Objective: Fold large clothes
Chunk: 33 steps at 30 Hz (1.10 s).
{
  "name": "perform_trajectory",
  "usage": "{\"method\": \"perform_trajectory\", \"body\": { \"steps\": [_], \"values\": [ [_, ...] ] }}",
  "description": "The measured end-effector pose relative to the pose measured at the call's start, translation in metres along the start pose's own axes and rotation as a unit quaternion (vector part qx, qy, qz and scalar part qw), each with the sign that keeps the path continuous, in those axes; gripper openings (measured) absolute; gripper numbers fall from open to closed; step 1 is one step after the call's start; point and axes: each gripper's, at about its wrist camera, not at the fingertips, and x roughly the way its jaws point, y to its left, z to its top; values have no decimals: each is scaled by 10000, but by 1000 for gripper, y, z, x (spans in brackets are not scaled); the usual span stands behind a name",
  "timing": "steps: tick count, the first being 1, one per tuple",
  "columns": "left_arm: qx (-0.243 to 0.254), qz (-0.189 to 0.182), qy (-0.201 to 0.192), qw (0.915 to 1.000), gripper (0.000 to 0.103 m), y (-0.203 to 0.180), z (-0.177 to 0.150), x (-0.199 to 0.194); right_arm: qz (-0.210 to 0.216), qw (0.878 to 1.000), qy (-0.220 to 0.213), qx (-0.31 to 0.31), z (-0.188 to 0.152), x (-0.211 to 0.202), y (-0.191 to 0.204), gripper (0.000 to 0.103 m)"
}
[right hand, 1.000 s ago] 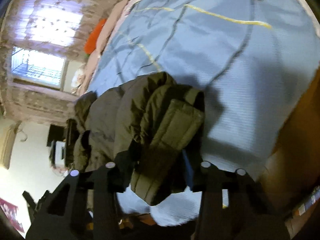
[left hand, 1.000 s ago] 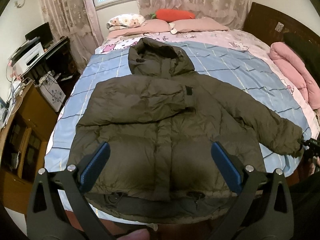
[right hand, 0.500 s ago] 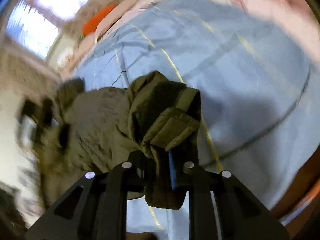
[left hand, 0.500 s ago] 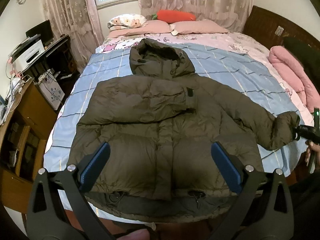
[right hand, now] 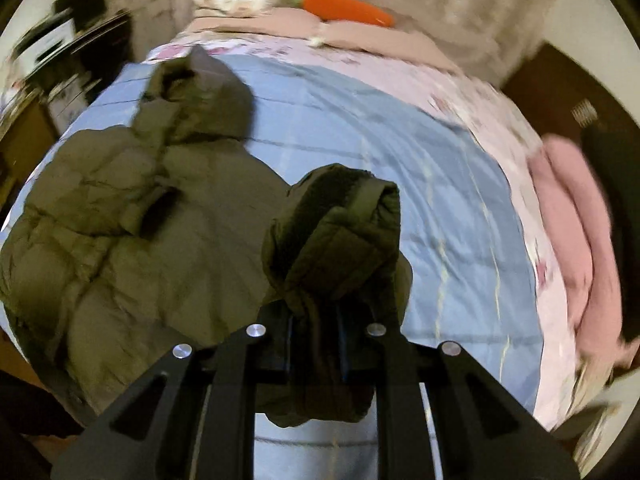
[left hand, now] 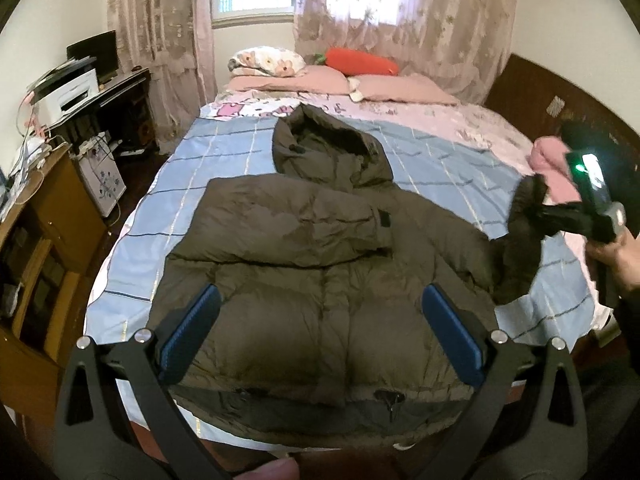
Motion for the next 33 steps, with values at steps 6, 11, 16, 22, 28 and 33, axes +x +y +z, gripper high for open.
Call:
{"method": "perform_trajectory", "body": {
  "steps": [6, 11, 16, 22, 28, 33],
  "values": [
    [-478, -15, -207, 9986, 101, 37, 10, -17, 180, 9990, -175, -371, 82, -4, 78, 16],
    [-836, 44, -282, 9961, 101, 70, 11, -26, 263, 9971, -239, -666, 135, 2, 138, 16],
    [-1043, 125, -310, 9940, 101, 92, 9, -31, 327, 9925, -176, -1167, 172, 27, 221, 16],
    [-1208, 159, -280, 9921, 101, 109, 5, -32, 51, 9832, 58, -1824, 173, 81, 323, 16],
    [-1342, 147, -192, 9907, 101, 121, 2, -26, -477, 9740, 194, -2207, 144, 135, 395, 18],
    [-1348, 131, -179, 9906, 101, 122, 2, -26, -348, 9727, -55, -2294, 129, 138, 434, 102]
  ]
}}
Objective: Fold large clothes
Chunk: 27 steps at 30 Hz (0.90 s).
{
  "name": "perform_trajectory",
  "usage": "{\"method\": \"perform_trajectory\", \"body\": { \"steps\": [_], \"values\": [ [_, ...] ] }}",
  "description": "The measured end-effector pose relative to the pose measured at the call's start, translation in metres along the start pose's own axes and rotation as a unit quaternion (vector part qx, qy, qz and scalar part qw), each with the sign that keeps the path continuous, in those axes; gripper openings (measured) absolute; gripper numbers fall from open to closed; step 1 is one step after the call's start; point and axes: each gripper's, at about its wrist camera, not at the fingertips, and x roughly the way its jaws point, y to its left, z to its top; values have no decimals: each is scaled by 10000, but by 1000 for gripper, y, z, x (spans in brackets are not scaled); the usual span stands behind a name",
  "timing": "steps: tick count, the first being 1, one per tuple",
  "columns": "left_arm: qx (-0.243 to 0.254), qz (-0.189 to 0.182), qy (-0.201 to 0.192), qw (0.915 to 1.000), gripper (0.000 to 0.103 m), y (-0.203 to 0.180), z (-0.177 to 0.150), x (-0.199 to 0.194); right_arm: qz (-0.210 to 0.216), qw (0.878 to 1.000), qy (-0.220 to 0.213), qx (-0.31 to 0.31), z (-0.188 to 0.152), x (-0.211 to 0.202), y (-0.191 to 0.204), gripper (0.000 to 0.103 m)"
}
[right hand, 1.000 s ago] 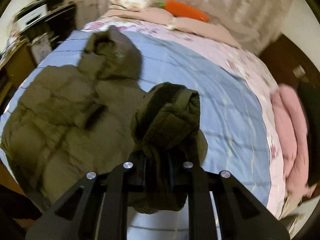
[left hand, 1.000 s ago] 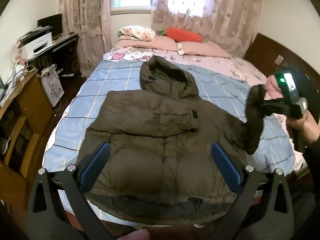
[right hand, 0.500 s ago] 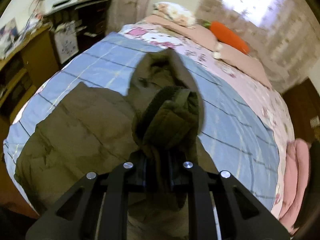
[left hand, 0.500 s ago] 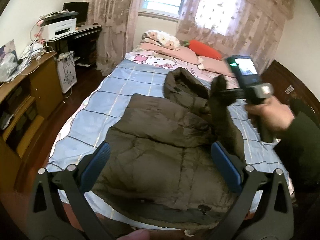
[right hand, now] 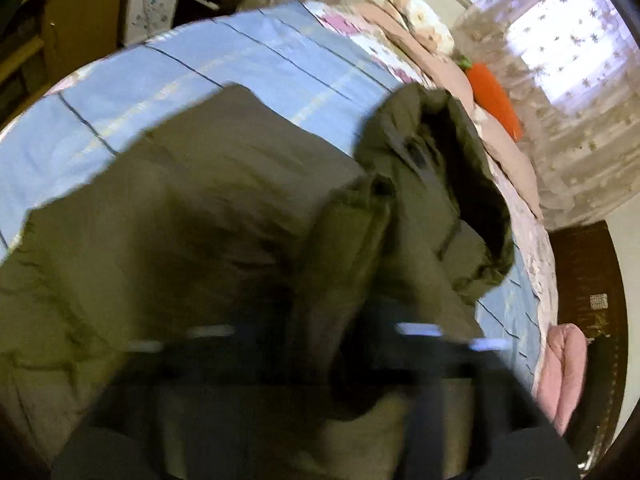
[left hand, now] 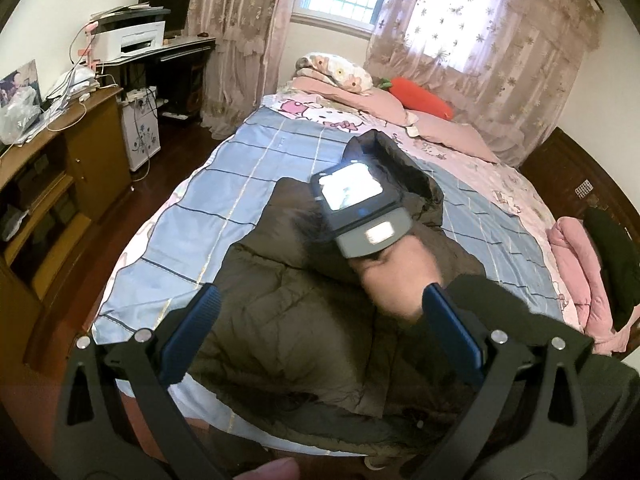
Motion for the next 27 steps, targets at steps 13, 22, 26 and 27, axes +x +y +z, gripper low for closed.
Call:
{"method": "perform_trajectory", "body": {
  "steps": [13, 22, 26, 27],
  "values": [
    [-135, 39, -146, 9998, 101, 5, 0, -5, 992, 9749, -1338, 1475, -31, -86, -51, 102],
    [-135, 217, -146, 9996, 101, 6, -4, -3, 641, 9562, -396, 2829, -73, 8, -96, 102],
    [-52, 443, -229, 9987, 101, 3, -2, 0, 606, 9730, -483, 2176, -51, 20, -37, 102],
    [-54, 457, -214, 9987, 101, 4, -2, 1, 691, 9760, -493, 2008, -47, 19, -27, 102]
  ]
}}
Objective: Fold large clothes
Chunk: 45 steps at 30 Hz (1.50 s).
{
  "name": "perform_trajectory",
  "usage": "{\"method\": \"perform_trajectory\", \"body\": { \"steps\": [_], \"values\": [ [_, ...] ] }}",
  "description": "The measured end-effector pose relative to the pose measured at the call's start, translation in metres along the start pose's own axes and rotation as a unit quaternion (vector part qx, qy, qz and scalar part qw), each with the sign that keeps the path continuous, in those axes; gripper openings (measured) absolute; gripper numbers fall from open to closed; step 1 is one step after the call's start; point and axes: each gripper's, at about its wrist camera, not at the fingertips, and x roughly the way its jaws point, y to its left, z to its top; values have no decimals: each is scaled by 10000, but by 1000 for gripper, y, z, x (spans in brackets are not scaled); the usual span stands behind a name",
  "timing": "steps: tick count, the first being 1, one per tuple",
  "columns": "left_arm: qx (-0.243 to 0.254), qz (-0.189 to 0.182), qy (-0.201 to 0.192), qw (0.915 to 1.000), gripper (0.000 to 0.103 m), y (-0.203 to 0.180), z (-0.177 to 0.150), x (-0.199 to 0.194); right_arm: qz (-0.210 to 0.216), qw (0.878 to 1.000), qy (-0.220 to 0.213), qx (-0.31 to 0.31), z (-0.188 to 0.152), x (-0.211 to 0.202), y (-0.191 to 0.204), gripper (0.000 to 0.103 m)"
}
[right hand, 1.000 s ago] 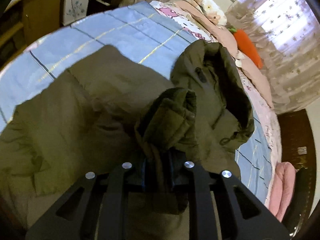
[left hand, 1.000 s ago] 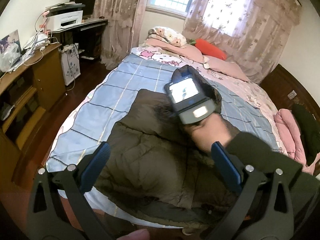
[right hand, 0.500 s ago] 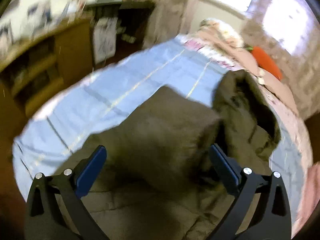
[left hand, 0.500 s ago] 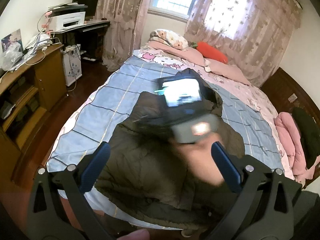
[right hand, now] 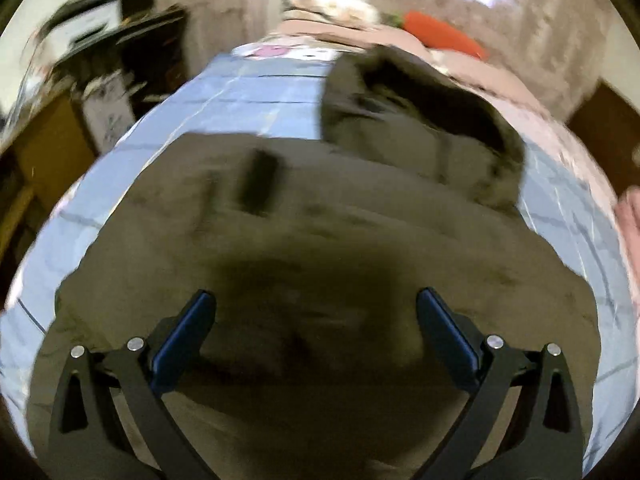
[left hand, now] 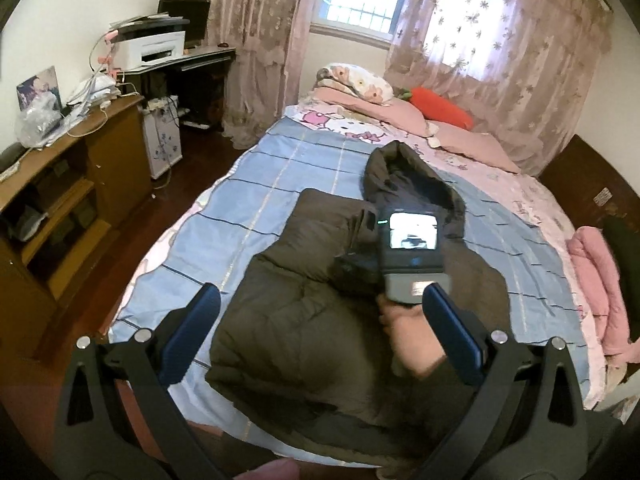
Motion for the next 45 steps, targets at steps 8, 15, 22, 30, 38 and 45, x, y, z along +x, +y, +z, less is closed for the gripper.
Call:
{"method": "perform_trajectory", "body": {
  "steps": [8, 15, 22, 30, 38, 45],
  "values": [
    [-80, -126, 35, 9999, 101, 6, 2, 6, 148, 9948, -643, -777, -2, -50, 23, 102],
    [43, -403, -82, 9991, 101, 3, 1, 2, -211, 9897, -1013, -993, -31, -142, -39, 102],
    [579, -406, -423, 9966, 101, -20, -5, -13, -593, 9854, -1447, -671, -73, -239, -108, 102],
    [1003, -205, -432, 9938, 101, -68, -3, 6, -622, 9861, -1536, -122, -110, -284, -176, 102],
    [1161, -165, 35, 9931, 101, -104, 4, 42, -196, 9894, -1428, 167, -104, -282, -214, 102],
    [2269, 238, 95, 9736, 101, -154, 66, 100, 330, 9909, -1226, 455, -120, -313, -265, 102]
  ]
}}
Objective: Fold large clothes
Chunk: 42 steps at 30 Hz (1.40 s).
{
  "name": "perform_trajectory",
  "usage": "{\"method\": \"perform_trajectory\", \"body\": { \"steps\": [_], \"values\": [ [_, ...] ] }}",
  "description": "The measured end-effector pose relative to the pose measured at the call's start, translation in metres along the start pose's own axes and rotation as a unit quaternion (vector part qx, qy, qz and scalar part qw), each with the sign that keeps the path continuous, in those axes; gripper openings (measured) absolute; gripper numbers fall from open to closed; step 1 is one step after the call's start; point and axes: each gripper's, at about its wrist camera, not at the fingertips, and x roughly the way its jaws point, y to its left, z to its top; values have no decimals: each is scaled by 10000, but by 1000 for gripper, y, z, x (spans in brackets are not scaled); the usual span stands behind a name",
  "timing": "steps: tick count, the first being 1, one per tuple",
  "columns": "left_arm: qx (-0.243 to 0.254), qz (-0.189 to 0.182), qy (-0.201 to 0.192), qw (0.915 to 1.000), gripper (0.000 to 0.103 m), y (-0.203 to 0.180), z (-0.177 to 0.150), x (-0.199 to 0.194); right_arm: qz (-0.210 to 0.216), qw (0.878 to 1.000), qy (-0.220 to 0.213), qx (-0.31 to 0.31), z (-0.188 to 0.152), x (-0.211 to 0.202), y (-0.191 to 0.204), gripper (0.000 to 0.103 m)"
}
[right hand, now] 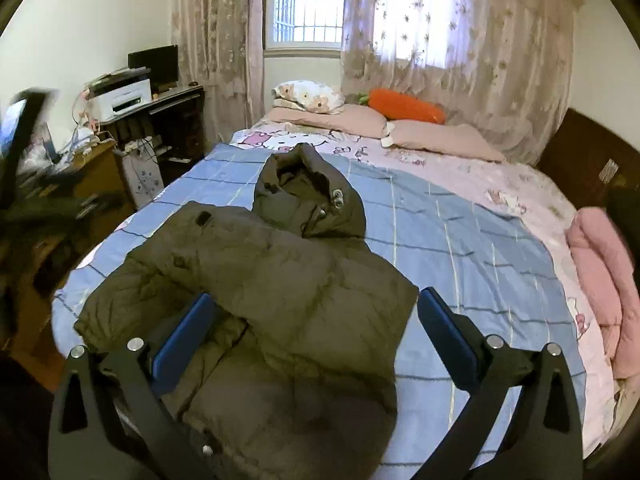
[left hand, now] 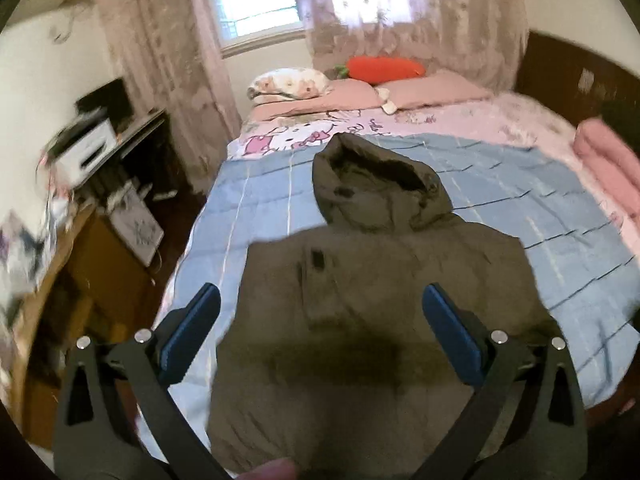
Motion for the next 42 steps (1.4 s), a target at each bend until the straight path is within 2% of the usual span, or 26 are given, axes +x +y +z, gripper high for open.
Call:
{"method": "perform_trajectory", "body": {
  "steps": [3, 6, 8, 11, 14, 19, 21, 22, 23, 27, 30, 31, 32, 33, 34, 36, 38, 40, 42],
  "values": [
    [41, -214, 383, 9990, 101, -7, 49, 54, 86, 9997, -9, 228, -3, -15, -22, 102],
    [33, -458, 687, 9966, 101, -20, 98, 116, -78, 9995, -64, 314, -9, -20, -40, 102],
    [-294, -716, 945, 9925, 101, -22, 123, 159, -161, 9993, -53, 327, -12, -20, -45, 102],
    [-1089, -1137, 1342, 9784, 101, -19, 154, 224, -28, 9989, 102, 446, -17, -13, -52, 102],
    [-1697, -1567, 1619, 9594, 101, -18, 179, 290, 30, 9989, 217, 425, -22, -5, -55, 102],
    [-1852, -1385, 1845, 9552, 101, -22, 197, 374, -18, 9961, 669, 574, -40, 25, -71, 102],
    [-1927, -1261, 1927, 9538, 96, -23, 200, 408, -38, 9948, 775, 665, -46, 34, -77, 102],
    [-1961, -1262, 1940, 9529, 91, -22, 201, 418, -59, 9945, 792, 684, -48, 37, -79, 102],
    [-2009, -1259, 1987, 9510, 91, -23, 200, 436, -91, 9941, 816, 707, -50, 40, -80, 102],
    [-2146, -1511, 2043, 9431, 91, -29, 198, 480, -115, 9926, 929, 780, -57, 51, -83, 102],
    [-2299, -1711, 1901, 9390, 90, -36, 202, 498, -71, 9906, 1071, 847, -62, 61, -85, 102],
    [-2340, -1765, 1819, 9386, 80, -39, 204, 501, -63, 9902, 1108, 846, -63, 64, -85, 102],
    [-2335, -1761, 1783, 9395, 45, -42, 205, 502, -45, 9899, 1148, 831, -64, 66, -83, 102],
    [-2281, -1696, 1769, 9423, 27, -47, 206, 504, -27, 9898, 1172, 810, -65, 67, -81, 102],
    [-2246, -1625, 1758, 9446, 19, -50, 207, 505, -15, 9899, 1176, 794, -66, 68, -80, 102],
    [-2205, -1592, 1516, 9503, 14, -53, 211, 496, 24, 9905, 1152, 747, -65, 67, -77, 102],
    [-2136, -1708, 1243, 9538, 11, -56, 217, 481, 40, 9912, 1114, 717, -63, 64, -75, 102],
    [-1948, -1906, 909, 9579, 10, -62, 223, 453, 75, 9917, 1067, 713, -61, 60, -73, 102],
    [-1847, -1999, 736, 9594, 10, -67, 225, 426, 152, 9927, 967, 703, -57, 52, -71, 102]
  ]
}}
